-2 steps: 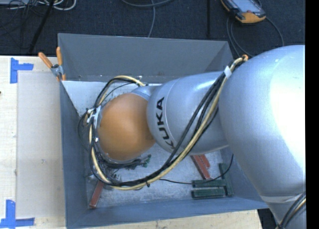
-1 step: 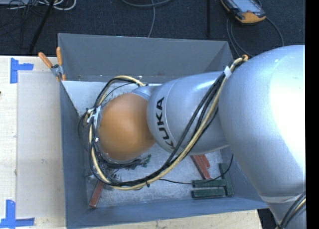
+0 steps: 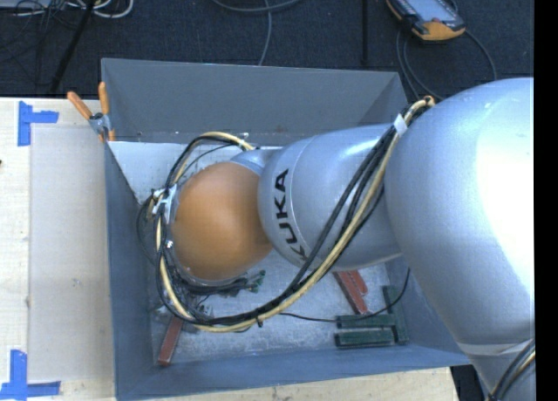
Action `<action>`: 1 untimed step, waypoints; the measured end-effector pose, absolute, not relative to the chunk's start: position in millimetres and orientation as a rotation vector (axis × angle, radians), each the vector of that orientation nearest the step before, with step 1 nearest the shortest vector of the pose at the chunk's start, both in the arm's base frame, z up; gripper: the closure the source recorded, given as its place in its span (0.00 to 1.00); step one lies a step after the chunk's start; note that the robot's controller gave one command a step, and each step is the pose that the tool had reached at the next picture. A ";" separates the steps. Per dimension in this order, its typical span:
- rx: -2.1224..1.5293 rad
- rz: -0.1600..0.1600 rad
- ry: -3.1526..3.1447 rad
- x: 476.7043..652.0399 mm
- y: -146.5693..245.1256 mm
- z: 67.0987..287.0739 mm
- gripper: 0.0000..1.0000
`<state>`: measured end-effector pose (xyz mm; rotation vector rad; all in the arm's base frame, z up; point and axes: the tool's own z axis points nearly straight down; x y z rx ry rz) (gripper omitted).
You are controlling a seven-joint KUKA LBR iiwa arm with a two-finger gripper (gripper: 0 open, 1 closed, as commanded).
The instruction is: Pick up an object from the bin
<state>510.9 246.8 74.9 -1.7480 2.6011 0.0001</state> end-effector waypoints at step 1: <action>-1.754 0.002 2.609 508.8 246.5 85.6 1.00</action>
Offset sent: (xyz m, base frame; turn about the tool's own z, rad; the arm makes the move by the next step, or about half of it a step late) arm 0.0000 -0.0001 0.0175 0.0000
